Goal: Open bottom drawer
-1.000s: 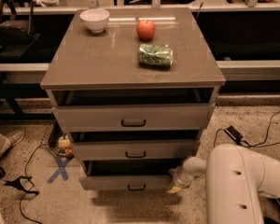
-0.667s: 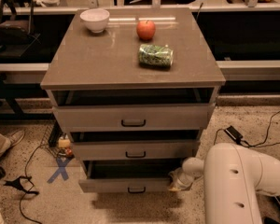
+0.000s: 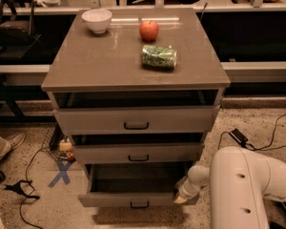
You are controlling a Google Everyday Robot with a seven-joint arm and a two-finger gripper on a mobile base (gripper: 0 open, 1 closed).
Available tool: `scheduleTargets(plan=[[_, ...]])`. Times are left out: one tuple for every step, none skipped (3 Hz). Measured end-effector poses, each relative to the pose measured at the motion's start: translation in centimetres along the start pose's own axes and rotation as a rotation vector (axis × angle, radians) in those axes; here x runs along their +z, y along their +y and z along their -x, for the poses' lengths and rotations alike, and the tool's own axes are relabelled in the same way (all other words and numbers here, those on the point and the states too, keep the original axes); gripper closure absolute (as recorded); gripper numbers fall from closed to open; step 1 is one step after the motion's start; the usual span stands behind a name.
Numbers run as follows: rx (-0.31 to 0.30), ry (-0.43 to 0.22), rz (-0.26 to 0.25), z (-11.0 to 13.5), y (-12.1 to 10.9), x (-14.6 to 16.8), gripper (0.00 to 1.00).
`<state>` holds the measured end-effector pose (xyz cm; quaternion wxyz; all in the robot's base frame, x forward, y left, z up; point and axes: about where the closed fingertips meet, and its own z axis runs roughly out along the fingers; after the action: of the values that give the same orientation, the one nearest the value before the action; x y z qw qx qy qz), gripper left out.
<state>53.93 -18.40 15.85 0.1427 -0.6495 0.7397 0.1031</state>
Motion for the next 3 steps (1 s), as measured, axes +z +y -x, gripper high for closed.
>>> scheduleTargets(plan=[[0.000, 0.000, 0.000, 0.0, 0.0, 0.0, 1.00], [0.067, -0.033, 0.007, -1.6, 3.3, 0.3, 1.00], [0.067, -0.033, 0.007, -1.3, 3.1, -0.2, 0.82]])
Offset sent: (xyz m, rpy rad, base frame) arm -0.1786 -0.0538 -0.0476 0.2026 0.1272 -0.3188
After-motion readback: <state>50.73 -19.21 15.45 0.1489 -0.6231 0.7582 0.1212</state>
